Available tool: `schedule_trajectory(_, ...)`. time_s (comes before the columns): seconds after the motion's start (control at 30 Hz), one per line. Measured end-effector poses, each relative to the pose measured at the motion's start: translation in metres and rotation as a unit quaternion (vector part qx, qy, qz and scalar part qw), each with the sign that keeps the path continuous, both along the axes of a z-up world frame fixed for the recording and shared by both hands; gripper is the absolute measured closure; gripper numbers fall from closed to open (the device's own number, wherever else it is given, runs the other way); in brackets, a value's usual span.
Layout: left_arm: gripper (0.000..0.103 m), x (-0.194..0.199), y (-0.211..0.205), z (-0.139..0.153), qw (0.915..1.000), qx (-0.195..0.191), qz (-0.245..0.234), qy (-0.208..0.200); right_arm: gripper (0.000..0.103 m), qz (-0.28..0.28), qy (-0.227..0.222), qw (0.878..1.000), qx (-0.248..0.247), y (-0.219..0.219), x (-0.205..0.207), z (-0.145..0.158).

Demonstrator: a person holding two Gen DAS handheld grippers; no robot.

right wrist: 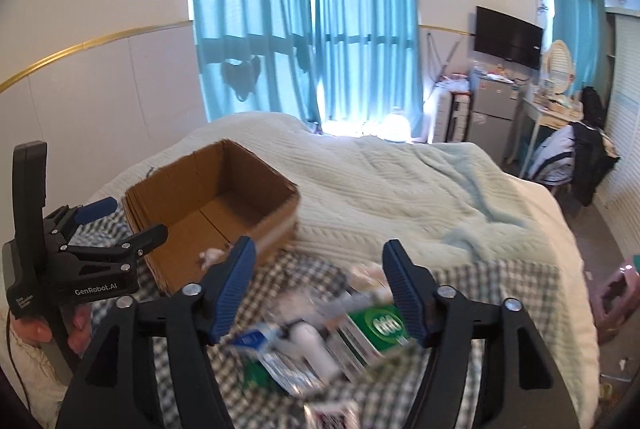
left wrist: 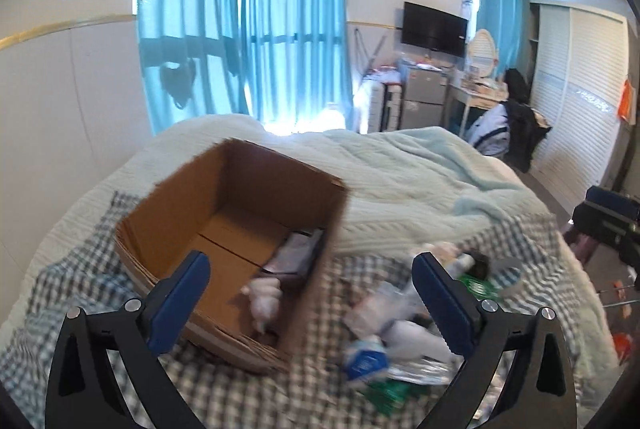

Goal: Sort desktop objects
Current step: 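Return both grippers to the items and grasp the white snack sachet with the right gripper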

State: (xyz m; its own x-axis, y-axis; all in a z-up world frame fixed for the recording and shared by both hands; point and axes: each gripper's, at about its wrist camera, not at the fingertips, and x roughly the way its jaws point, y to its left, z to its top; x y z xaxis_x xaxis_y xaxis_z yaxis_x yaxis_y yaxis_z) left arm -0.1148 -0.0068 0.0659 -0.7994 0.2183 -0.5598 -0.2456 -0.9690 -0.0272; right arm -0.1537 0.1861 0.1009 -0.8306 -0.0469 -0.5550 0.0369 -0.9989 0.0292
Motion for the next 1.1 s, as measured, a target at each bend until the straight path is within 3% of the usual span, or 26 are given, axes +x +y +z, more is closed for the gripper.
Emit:
schedule_trajectory(0.1, 0.0, 0.016, 0.017, -0.009, 0.9997, 0.016, -0.008, -0.016, 0.028, -0.01, -0.015, 1.0, 0.002, 0.009, 0.02, -0.016)
schedule_trajectory(0.27, 0.0, 0.037, 0.038, -0.041, 0.9991, 0.013, -0.01, -0.039, 0.028, -0.01, -0.07, 0.997, -0.003, 0.014, 0.036, -0.073)
schedule_trajectory(0.4, 0.0, 0.044, 0.04, -0.083, 0.9978, 0.001, 0.002, -0.066, 0.028, -0.01, -0.118, 0.993, -0.002, 0.014, 0.045, -0.129)
schedule_trajectory(0.57, 0.0, 0.042, 0.027, -0.14, 0.9912, 0.02, 0.02, -0.13, 0.028, -0.006, -0.176, 0.984, -0.028, 0.012, 0.041, -0.184)
schedule_trajectory(0.73, 0.0, 0.044, 0.02, -0.168, 0.9887, 0.007, 0.016, -0.149, 0.028, -0.012, -0.198, 0.98, -0.018, 0.006, 0.035, -0.206)
schedule_trajectory(0.83, 0.0, 0.041, 0.016, -0.178, 0.9845, 0.02, 0.015, -0.174, 0.028, -0.01, -0.208, 0.978, -0.01, 0.003, 0.03, -0.214)
schedule_trajectory(1.1, 0.0, 0.04, 0.013, -0.185, 0.9814, 0.023, 0.024, -0.189, 0.028, -0.006, -0.249, 0.968, 0.012, -0.003, 0.008, -0.235)
